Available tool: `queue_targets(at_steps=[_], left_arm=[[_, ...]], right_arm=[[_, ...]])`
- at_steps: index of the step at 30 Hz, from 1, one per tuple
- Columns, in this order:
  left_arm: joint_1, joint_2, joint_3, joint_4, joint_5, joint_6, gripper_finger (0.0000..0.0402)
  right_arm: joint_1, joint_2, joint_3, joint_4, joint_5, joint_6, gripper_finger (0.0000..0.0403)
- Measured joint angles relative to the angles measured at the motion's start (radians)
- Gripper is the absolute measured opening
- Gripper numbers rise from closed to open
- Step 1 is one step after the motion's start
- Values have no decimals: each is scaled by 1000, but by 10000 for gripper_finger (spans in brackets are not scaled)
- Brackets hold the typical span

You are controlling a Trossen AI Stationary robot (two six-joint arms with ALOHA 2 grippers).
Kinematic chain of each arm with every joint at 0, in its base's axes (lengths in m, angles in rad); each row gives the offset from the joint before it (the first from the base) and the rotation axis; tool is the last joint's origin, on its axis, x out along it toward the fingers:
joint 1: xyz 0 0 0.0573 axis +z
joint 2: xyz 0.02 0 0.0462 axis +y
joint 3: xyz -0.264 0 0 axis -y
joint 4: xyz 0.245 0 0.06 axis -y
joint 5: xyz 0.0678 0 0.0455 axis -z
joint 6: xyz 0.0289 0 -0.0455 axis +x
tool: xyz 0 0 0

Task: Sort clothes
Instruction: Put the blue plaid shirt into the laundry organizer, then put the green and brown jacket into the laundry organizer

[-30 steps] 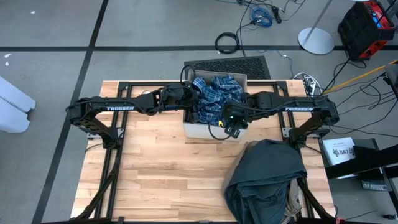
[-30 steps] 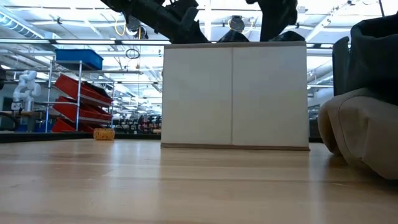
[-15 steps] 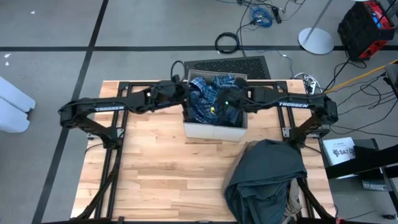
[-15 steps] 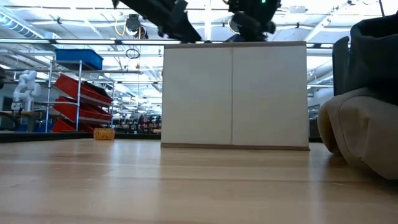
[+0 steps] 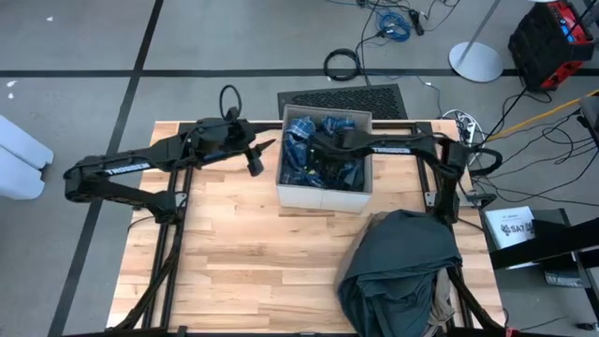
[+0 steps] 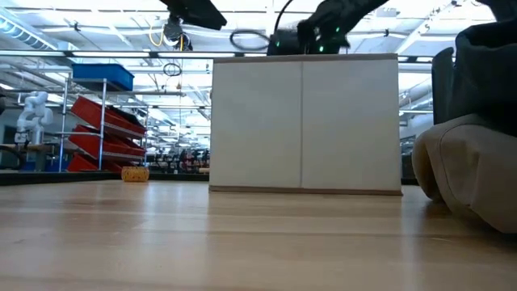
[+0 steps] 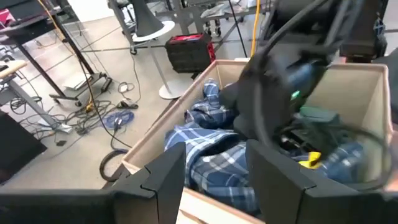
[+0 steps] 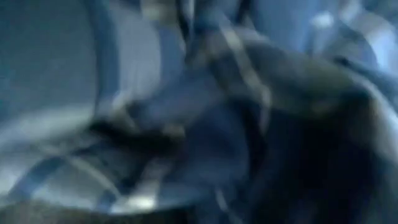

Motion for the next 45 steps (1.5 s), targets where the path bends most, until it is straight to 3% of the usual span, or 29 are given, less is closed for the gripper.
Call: queue_targets(at_steps=[10, 14, 26, 37, 45], left_arm=[[0, -28, -32, -14, 0, -1, 178], [0, -29, -32, -19, 0, -6, 178], [0, -28, -32, -23, 0, -20, 178], [0, -28, -32, -22, 1, -20, 178], [0, -27, -31, -38, 1, -27, 178]], right_arm=[[-28, 66, 0, -12, -124, -9, 130], [-26, -2, -7, -32, -97, 21, 130], [-24, -271, -8, -49, -154, 120, 130], [5, -431, -7, -29, -167, 113, 130], [85, -519, -6, 10, -169, 142, 130]])
